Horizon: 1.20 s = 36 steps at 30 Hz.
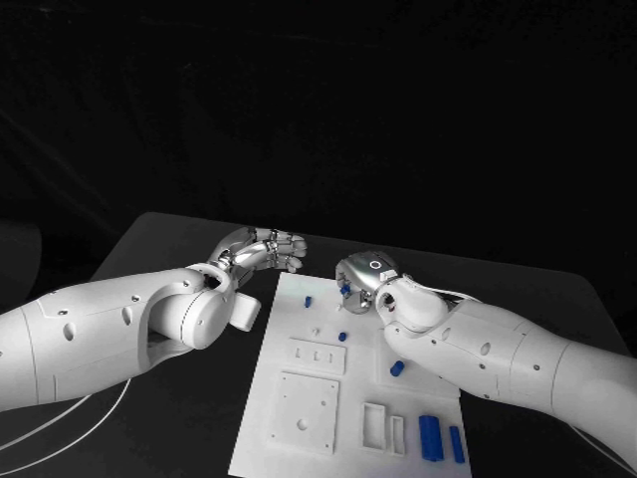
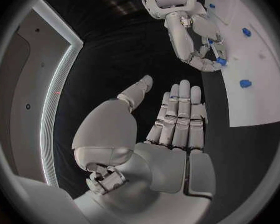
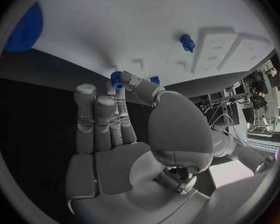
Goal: Assemble the parts on the task board
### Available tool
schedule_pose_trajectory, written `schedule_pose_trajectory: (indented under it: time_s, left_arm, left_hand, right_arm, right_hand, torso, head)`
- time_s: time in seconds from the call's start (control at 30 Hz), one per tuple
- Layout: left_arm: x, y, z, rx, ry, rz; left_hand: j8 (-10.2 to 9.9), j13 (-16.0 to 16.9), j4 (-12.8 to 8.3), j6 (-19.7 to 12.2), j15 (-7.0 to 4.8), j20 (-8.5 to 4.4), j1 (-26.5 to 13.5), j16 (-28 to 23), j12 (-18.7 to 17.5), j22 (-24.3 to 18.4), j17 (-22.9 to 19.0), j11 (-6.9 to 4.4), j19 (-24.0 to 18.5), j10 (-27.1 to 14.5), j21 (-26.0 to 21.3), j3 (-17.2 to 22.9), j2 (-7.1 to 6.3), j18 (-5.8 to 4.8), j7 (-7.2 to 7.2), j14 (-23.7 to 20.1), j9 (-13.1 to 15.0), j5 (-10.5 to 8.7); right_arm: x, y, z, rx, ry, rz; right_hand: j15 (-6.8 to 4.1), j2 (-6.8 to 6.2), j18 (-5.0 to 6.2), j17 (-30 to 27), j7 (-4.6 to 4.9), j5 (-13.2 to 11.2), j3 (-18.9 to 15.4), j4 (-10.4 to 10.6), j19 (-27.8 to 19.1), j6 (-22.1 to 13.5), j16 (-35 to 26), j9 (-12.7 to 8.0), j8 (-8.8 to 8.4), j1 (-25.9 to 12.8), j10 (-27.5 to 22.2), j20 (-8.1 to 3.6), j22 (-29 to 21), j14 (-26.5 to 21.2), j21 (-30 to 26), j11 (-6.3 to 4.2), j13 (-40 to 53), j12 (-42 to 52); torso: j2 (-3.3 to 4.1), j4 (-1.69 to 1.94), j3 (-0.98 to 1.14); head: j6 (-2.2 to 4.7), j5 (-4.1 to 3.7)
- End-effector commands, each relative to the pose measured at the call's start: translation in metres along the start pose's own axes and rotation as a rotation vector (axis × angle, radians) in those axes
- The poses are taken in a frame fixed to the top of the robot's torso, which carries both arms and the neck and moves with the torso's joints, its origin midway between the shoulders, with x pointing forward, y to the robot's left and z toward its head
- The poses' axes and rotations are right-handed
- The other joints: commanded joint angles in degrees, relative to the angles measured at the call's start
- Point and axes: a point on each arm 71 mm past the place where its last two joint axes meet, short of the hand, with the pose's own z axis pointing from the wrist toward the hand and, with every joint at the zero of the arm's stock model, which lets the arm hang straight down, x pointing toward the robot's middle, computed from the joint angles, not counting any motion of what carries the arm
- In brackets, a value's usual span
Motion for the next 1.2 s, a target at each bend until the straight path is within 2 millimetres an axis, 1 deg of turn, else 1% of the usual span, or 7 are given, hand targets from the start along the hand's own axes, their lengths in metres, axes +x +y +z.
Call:
schedule_pose_trajectory:
  time_s: [0.03,0.13,0.23,0.6,0.7,1.0,1.2]
  left_arm:
    - [0.0018,-0.0023,0.0004,0.014,0.012,0.0]
    - [0.002,-0.0024,0.0005,0.015,0.012,0.0]
    - [0.0016,-0.0027,0.0003,0.015,0.011,0.001]
    - [0.001,-0.004,0.0003,0.017,0.01,0.002]
    - [0.001,-0.0041,0.0004,0.017,0.01,0.002]
    - [0.0001,-0.0042,0.0002,0.017,0.008,0.003]
    - [-0.0003,-0.0045,0.0,0.018,0.007,0.003]
  left_hand:
    - [-0.38,-0.07,0.02,-0.01,-0.04,-0.13,-0.44,-0.31,-0.26,1.15,0.06,0.22,-0.35,-0.16,0.39,0.42,-0.08,0.44,0.4,0.45,0.1,-0.32]
    - [-0.38,-0.08,0.02,-0.01,-0.04,-0.13,-0.44,-0.32,-0.27,1.15,0.07,0.23,-0.35,-0.16,0.39,0.42,-0.08,0.44,0.4,0.45,0.1,-0.33]
    - [-0.39,-0.08,0.02,-0.02,-0.03,-0.13,-0.44,-0.33,-0.28,1.15,0.08,0.23,-0.35,-0.16,0.39,0.42,-0.09,0.44,0.4,0.45,0.1,-0.32]
    - [-0.4,-0.08,0.04,-0.01,-0.03,-0.12,-0.47,-0.37,-0.31,1.14,0.12,0.24,-0.37,-0.13,0.41,0.42,-0.09,0.44,0.4,0.47,0.12,-0.33]
    - [-0.41,-0.08,0.04,-0.02,-0.03,-0.12,-0.49,-0.38,-0.32,1.14,0.14,0.25,-0.37,-0.13,0.41,0.42,-0.1,0.44,0.41,0.47,0.12,-0.33]
    - [-0.42,-0.08,0.05,-0.03,-0.03,-0.12,-0.49,-0.4,-0.34,1.14,0.16,0.26,-0.38,-0.13,0.42,0.43,-0.09,0.44,0.41,0.48,0.13,-0.33]
    - [-0.45,-0.09,0.17,-0.05,-0.02,-0.1,-0.65,-0.45,-0.39,1.13,0.22,0.29,-0.37,-0.11,0.44,0.41,-0.04,0.43,0.43,0.51,0.14,-0.32]
  right_arm:
    - [0.0032,-0.0002,-0.0002,-0.004,0.029,0.018]
    - [0.0036,0.0004,-0.0001,-0.005,0.036,0.031]
    - [0.0041,0.0018,-0.0002,-0.009,0.044,0.032]
    - [0.0049,0.0004,-0.0003,-0.005,0.052,0.032]
    - [0.005,-0.0001,0.0,-0.001,0.051,0.037]
    - [0.0051,-0.0015,-0.0006,0.005,0.052,0.057]
    - [0.0039,-0.0013,-0.0005,0.005,0.036,0.071]
  right_hand:
    - [-0.96,-0.37,5.43,-0.21,0.23,0.34,0.3,0.02,-0.6,-0.07,0.1,0.01,-0.6,0.05,2.71,0.01,1.01,-1.28,0.13,-0.32,5.36,-0.15]
    - [-0.04,-1.14,5.43,-0.59,1.13,0.52,-0.04,0.08,-0.86,-2.13,0.05,-0.39,-2.05,-0.56,0.42,0.12,0.94,-1.21,0.07,0.63,5.01,-1.68]
    - [0.44,-1.38,5.43,-0.85,1.56,0.65,-0.43,0.26,-0.88,-2.87,0.16,-0.53,-2.68,-0.76,-0.55,0.03,0.87,-1.1,0.06,1.1,4.89,-2.13]
    - [0.37,-1.29,5.43,-1.03,1.47,0.66,-0.86,0.35,-0.81,-2.52,0.35,-0.39,-2.66,-0.81,-0.28,-0.11,0.83,-1.08,0.09,1.03,5.07,-1.88]
    - [0.47,-1.71,5.43,-1.15,1.59,0.64,-1.16,0.47,-0.83,-2.81,0.4,-0.42,-2.91,-1.05,-0.67,-0.12,0.8,-1.11,0.07,1.13,5.02,-2.07]
    - [1.62,-3.4,5.43,-1.76,2.83,0.8,-2.39,1.3,-0.99,-5.5,0.68,-0.97,-4.77,-1.59,-4.66,-0.14,0.66,-1.29,-0.13,2.32,4.06,-2.36]
    - [2.59,-4.35,5.43,-2.3,3.75,4.68,-4.07,1.6,-1.4,-7.54,0.73,-1.52,-6.02,-2.28,-7.99,0.08,0.58,-1.64,-0.43,3.32,2.82,-2.33]
  torso:
    - [-0.05,0.01,-0.04]
    - [-0.05,-0.01,-0.07]
    - [-0.04,0.01,-0.11]
    - [0.02,-0.05,-0.15]
    - [0.0,-0.05,-0.13]
    - [-0.02,-0.06,-0.15]
    - [0.02,-0.14,-0.13]
  head:
    - [-0.08,0.16]
    - [-0.11,0.16]
    - [-0.13,0.14]
    - [-0.32,0.21]
    - [-0.31,0.22]
    - [-0.28,0.2]
    - [-0.32,0.25]
